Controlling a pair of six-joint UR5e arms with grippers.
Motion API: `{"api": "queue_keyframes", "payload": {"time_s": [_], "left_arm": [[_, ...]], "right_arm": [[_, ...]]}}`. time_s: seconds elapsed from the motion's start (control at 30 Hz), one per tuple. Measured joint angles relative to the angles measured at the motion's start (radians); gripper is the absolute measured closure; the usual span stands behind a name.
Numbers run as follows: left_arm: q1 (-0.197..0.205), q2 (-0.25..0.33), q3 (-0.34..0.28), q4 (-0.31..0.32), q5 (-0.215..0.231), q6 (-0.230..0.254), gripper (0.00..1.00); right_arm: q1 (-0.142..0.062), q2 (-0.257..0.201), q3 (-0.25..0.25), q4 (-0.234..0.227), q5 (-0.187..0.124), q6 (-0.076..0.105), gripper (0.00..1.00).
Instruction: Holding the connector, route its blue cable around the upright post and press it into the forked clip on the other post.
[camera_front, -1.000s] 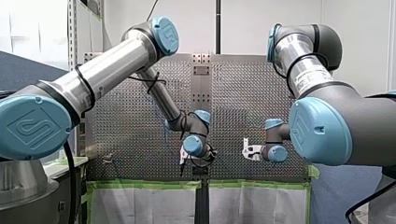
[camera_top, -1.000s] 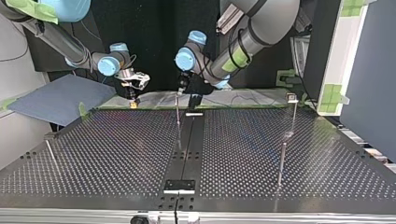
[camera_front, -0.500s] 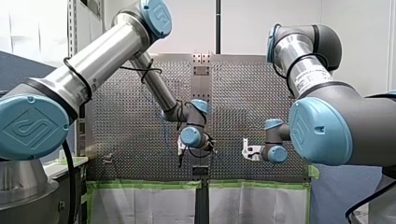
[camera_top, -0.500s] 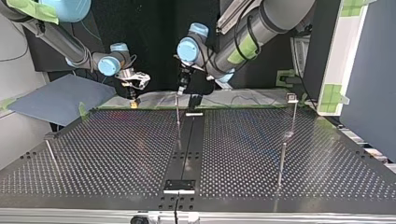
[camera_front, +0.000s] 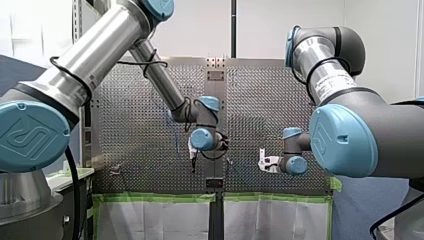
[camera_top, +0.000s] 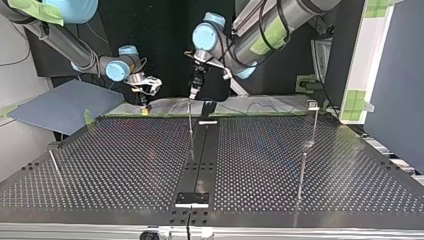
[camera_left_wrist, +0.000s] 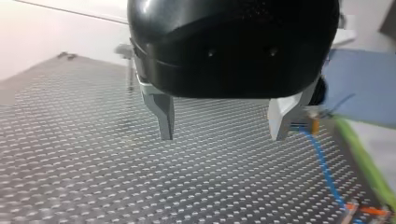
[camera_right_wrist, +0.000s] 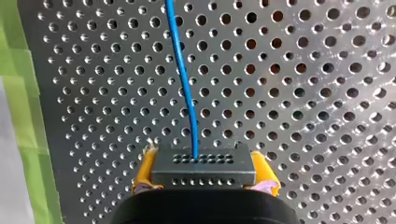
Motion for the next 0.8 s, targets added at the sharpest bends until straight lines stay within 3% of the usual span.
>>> {"api": "queue_keyframes", "payload": {"time_s": [0.23,0.57,0.8], "left_arm": [[0.003,0.065,-0.065,0.065,-0.014,-0.059,0.00],[-0.001,0.150,-0.150,0.146,-0.014,-0.074,0.00],[-0.001,0.209,-0.209,0.202,0.027,-0.119,0.00]], "right_arm": [[0.007,0.000,0.000,0.002,0.000,0.000,1.00],[0.014,0.000,0.000,-0.002,0.000,0.003,1.00],[0.018,0.001,0.000,-0.002,-0.009,0.008,1.00]]}}
